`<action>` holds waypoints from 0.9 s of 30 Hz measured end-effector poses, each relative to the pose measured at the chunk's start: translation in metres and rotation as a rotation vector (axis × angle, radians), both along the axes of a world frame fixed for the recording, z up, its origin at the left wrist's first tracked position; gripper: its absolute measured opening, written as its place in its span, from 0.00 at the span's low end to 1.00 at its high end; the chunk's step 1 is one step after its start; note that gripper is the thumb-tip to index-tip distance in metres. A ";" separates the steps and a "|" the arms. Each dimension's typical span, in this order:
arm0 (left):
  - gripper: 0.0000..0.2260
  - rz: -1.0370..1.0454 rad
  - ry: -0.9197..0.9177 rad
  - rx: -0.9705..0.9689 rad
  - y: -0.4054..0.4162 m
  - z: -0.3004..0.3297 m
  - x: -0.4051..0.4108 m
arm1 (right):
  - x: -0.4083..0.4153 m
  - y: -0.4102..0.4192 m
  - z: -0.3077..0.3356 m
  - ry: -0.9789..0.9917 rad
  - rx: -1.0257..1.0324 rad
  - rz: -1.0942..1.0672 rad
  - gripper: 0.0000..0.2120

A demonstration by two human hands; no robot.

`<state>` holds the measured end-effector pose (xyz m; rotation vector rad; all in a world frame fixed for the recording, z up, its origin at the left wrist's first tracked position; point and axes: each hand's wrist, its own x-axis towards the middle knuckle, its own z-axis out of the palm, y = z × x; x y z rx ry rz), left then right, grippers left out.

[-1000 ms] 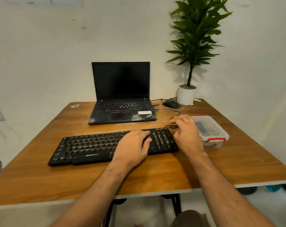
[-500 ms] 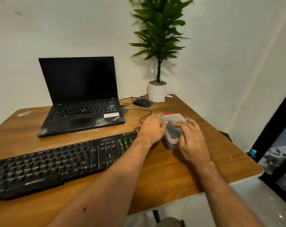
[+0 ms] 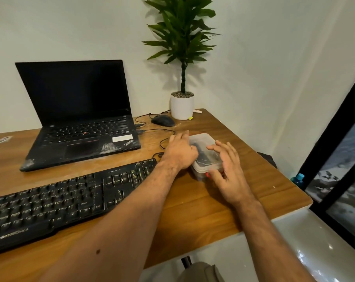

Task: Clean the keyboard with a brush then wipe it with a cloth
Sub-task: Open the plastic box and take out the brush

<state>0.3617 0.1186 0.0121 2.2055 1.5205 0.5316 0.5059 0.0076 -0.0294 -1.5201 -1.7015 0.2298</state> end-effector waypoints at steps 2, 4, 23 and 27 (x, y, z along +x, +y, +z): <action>0.31 -0.006 -0.069 -0.037 -0.006 0.000 0.000 | -0.004 0.000 0.003 -0.078 -0.042 -0.031 0.35; 0.31 0.031 -0.226 -0.066 -0.013 -0.003 0.000 | -0.007 0.000 0.005 -0.128 -0.031 -0.083 0.36; 0.23 0.286 -1.044 -0.265 -0.039 -0.058 0.006 | -0.011 0.008 0.007 0.013 -0.073 -0.201 0.41; 0.24 0.258 -0.939 -0.199 -0.045 -0.049 0.005 | -0.007 0.007 0.006 0.102 0.000 -0.181 0.30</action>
